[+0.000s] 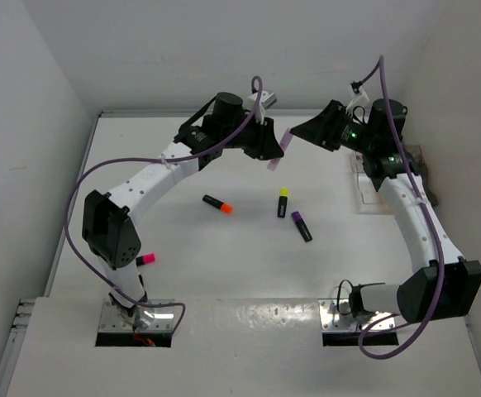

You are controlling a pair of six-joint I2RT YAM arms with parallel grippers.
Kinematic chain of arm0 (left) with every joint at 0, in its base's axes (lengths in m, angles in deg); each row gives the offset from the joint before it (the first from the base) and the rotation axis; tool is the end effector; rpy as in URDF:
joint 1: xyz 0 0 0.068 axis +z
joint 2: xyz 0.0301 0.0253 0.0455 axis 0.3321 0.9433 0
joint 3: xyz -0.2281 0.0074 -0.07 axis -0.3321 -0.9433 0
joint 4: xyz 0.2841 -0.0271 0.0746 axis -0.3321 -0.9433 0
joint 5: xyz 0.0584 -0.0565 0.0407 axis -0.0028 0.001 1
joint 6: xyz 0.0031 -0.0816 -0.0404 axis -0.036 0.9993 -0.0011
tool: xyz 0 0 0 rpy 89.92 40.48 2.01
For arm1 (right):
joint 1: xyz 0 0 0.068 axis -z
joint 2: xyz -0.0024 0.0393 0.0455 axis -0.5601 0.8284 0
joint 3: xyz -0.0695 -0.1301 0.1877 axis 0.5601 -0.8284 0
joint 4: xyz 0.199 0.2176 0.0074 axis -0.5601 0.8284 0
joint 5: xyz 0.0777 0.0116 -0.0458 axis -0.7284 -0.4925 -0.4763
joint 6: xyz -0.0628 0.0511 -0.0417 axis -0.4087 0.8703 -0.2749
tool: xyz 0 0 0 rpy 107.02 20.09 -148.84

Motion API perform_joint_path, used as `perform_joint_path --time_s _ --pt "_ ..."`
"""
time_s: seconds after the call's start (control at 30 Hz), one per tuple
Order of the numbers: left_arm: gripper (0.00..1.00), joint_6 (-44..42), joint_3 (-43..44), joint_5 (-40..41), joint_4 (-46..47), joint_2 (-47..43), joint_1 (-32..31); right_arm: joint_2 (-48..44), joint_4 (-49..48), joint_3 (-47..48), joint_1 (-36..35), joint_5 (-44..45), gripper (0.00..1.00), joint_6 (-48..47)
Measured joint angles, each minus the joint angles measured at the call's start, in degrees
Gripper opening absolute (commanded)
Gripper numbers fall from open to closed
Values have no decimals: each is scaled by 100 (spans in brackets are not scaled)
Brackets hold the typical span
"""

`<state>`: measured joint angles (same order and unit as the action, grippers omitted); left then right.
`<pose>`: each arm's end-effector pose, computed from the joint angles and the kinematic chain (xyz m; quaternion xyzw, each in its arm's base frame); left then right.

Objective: Sort the stationery into containers
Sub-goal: Pass the stationery from the left arm to the right

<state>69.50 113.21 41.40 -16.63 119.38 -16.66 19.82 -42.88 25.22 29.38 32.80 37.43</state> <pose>0.3698 -0.3152 0.3254 0.2409 0.7830 -0.4262 0.3836 0.3741 0.0821 0.3372 0.0683 0.7646 0.4876 0.4159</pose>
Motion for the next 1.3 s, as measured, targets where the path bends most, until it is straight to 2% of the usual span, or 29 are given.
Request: perform_joint_path --time_s 0.23,0.47,0.73,0.9,1.0,1.13,1.2,1.23,1.3 --pt "0 223 -31 -210 59 0 0 0 -17 22 -400 584 59 -66" --pt "0 337 -103 -343 83 0 0 2 136 28 -494 1034 57 -133" --pt "0 442 -107 -431 131 0 0 2 144 28 -573 1198 47 -109" --pt "0 483 -107 -492 160 0 2 2 133 0 -605 1237 46 -107" --pt "0 544 -107 -522 177 0 9 4 125 -74 -608 1307 46 -109" --pt "0 586 -107 -610 221 0 9 59 155 -144 -608 1401 56 -118" --pt "0 597 -107 -629 234 0 13 81 177 -151 -608 1456 53 -140" --pt "0 605 -107 -643 247 0 15 85 177 -155 -605 1475 44 -140" --pt "0 612 -107 -662 249 0 15 85 149 -168 -612 1475 37 -151"
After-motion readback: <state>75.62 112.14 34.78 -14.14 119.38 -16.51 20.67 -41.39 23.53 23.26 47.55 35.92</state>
